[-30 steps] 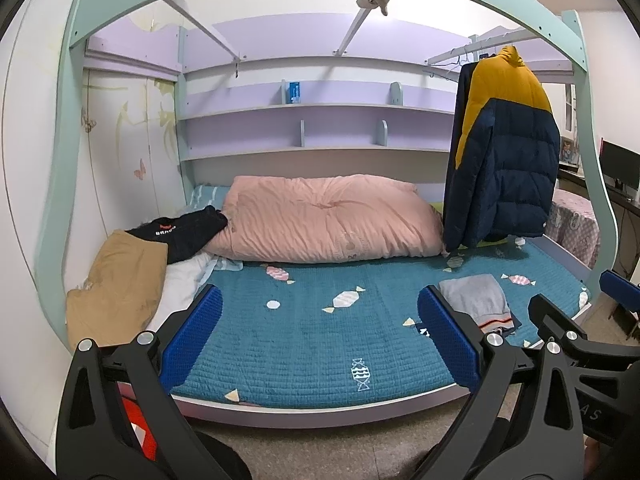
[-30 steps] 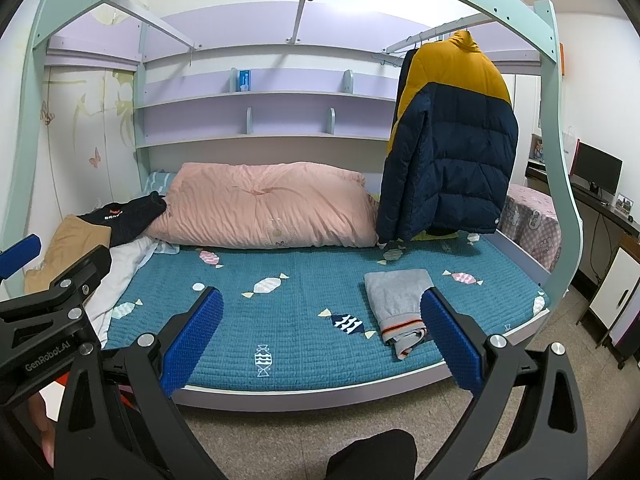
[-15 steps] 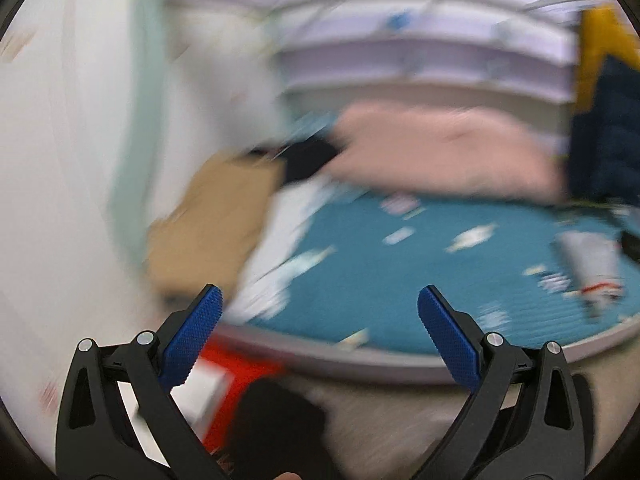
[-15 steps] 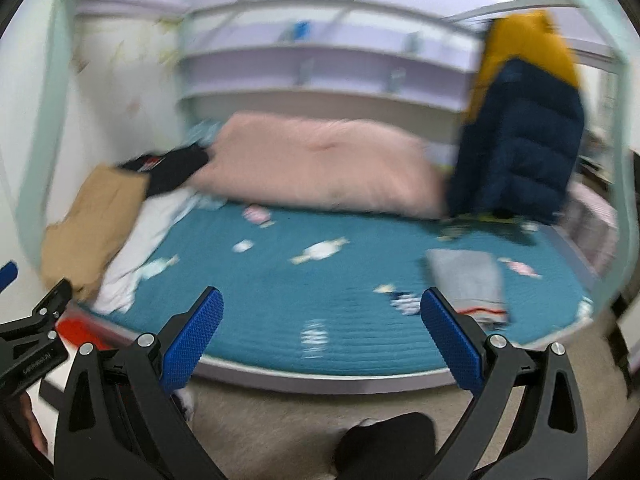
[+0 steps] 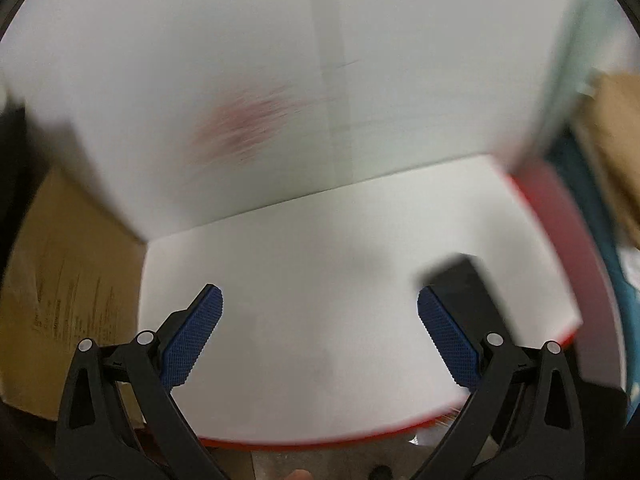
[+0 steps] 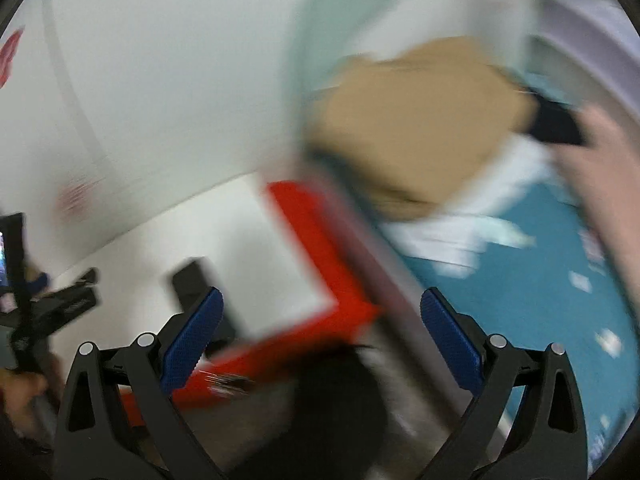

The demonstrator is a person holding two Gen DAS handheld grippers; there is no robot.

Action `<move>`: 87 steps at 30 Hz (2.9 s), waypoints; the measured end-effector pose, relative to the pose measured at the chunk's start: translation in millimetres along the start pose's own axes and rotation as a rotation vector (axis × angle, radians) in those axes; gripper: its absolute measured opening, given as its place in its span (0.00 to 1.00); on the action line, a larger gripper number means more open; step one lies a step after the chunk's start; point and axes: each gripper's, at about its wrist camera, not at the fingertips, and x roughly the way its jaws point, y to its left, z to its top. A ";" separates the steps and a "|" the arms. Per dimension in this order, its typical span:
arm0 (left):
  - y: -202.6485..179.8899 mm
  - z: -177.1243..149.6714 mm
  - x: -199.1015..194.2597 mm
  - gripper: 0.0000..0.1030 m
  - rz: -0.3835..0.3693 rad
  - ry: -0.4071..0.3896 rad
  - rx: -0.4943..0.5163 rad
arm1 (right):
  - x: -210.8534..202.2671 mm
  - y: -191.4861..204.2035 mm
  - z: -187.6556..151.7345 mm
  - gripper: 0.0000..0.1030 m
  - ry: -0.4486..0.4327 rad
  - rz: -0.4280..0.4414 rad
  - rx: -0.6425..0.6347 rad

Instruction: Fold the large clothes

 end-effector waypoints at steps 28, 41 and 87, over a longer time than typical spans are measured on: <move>130.9 -41.3 171.5 0.96 0.020 0.037 -0.199 | 232.3 248.2 1.4 0.93 0.069 0.300 -0.326; 141.3 -39.4 174.8 0.96 -0.028 -0.010 -0.246 | 247.2 242.7 10.0 0.93 0.001 0.235 -0.312; 179.9 -47.6 185.3 0.96 -0.048 -0.010 -0.233 | 228.7 233.3 7.9 0.94 -0.001 0.169 -0.306</move>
